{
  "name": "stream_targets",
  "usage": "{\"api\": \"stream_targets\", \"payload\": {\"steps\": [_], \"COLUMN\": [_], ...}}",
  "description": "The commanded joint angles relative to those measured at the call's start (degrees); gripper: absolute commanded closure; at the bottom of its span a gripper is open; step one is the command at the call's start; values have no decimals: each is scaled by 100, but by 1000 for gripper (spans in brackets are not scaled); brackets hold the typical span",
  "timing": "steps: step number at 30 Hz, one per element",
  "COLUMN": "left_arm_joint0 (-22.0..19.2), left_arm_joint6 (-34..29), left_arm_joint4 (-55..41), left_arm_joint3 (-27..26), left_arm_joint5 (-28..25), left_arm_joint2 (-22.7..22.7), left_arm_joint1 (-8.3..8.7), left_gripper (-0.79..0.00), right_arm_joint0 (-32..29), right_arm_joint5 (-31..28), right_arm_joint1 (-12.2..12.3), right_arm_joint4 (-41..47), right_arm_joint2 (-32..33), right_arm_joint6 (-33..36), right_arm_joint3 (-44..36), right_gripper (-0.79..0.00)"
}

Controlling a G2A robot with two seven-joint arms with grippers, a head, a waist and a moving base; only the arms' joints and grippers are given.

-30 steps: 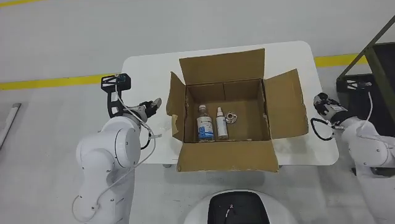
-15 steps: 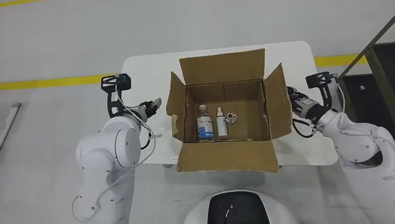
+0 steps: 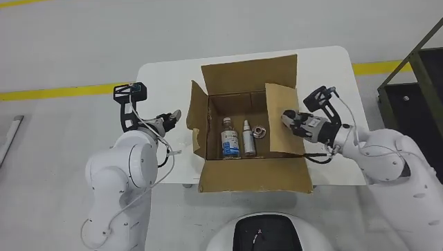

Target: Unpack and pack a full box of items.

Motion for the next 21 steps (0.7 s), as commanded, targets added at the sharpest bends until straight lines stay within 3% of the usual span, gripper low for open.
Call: {"api": "stream_targets", "payload": {"steps": [1, 7, 9, 10, 15, 21], "left_arm_joint0": [0, 0, 136, 204, 551, 808], "left_arm_joint6": [0, 0, 294, 466, 1302, 1785], "left_arm_joint4": [0, 0, -42, 48, 751, 960], "left_arm_joint3": [0, 0, 90, 136, 287, 408], "left_arm_joint5": [0, 0, -62, -162, -955, -2026], "left_arm_joint2": [0, 0, -26, -25, 261, 467], "left_arm_joint1": [0, 0, 2, 9, 55, 102], "left_gripper": [-785, -785, -308, 0, 0, 0], "right_arm_joint0": [116, 283, 294, 289, 207, 107], "right_arm_joint5": [12, 88, 99, 122, 161, 180], "right_arm_joint1": [1, 1, 13, 19, 59, 105], "right_arm_joint4": [-136, -199, -186, -167, -77, -7], "right_arm_joint2": [-173, -438, -422, -395, -254, -139], "right_arm_joint6": [132, 163, 141, 111, 42, 14], "right_arm_joint3": [100, 272, 257, 245, 135, 62], "right_gripper": [0, 0, 0, 0, 0, 0]}}
